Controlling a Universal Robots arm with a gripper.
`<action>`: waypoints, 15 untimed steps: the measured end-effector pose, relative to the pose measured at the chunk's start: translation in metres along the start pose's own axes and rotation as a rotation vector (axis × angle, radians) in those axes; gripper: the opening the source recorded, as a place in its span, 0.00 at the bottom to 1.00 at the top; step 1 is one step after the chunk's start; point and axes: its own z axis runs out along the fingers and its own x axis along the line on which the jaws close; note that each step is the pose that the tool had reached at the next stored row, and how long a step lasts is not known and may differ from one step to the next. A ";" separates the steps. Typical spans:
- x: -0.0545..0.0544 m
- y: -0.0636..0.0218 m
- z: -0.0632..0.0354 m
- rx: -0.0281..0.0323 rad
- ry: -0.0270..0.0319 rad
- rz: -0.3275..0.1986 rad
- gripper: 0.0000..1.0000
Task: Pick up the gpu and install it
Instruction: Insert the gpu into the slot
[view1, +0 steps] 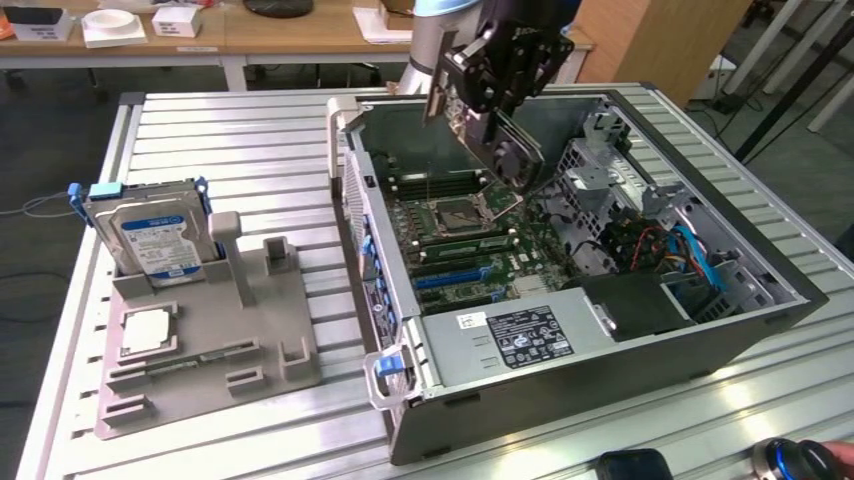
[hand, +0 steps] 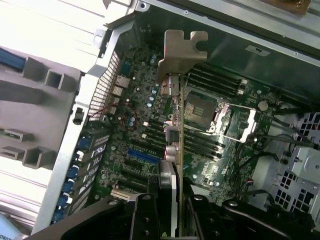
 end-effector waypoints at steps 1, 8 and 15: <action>0.000 -0.0001 0.0001 -0.0001 0.0004 -0.009 0.28; -0.007 -0.0022 0.0007 -0.0004 0.0028 -0.055 0.28; -0.011 -0.0037 0.0020 -0.0009 0.0062 -0.121 0.28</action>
